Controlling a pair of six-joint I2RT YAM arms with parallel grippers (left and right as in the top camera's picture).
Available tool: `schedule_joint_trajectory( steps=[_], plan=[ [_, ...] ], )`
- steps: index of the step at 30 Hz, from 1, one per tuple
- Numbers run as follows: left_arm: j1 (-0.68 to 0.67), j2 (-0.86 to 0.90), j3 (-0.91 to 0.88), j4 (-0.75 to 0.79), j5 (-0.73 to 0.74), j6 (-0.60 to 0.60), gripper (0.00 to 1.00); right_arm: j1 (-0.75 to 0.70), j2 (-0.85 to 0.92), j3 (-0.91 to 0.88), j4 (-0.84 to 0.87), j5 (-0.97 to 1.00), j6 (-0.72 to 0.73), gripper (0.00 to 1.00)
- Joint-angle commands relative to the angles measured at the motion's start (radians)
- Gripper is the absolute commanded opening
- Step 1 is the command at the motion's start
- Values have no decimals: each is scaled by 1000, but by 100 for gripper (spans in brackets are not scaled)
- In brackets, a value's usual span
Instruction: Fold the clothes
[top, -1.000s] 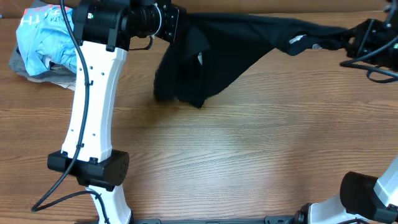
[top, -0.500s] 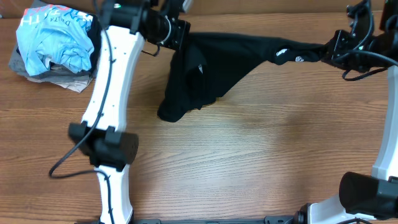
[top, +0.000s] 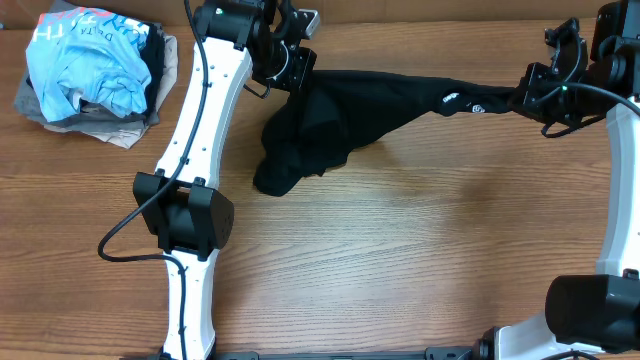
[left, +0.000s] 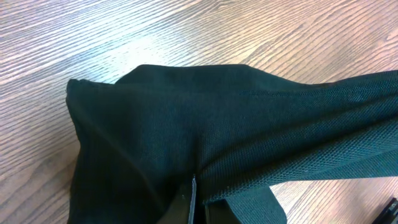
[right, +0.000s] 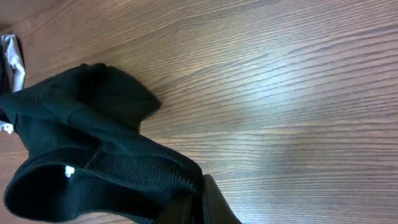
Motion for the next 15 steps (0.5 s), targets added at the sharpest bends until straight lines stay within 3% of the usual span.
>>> schedule_joint_trajectory(
  steps=[1,15],
  plan=[
    [35,8,3,-8,-91,1,4,-61,-3,-3,8,113,-6,4],
    [35,-77,5,-12,-31,-18,4,-227,-3,-3,-16,89,23,4]
  ],
)
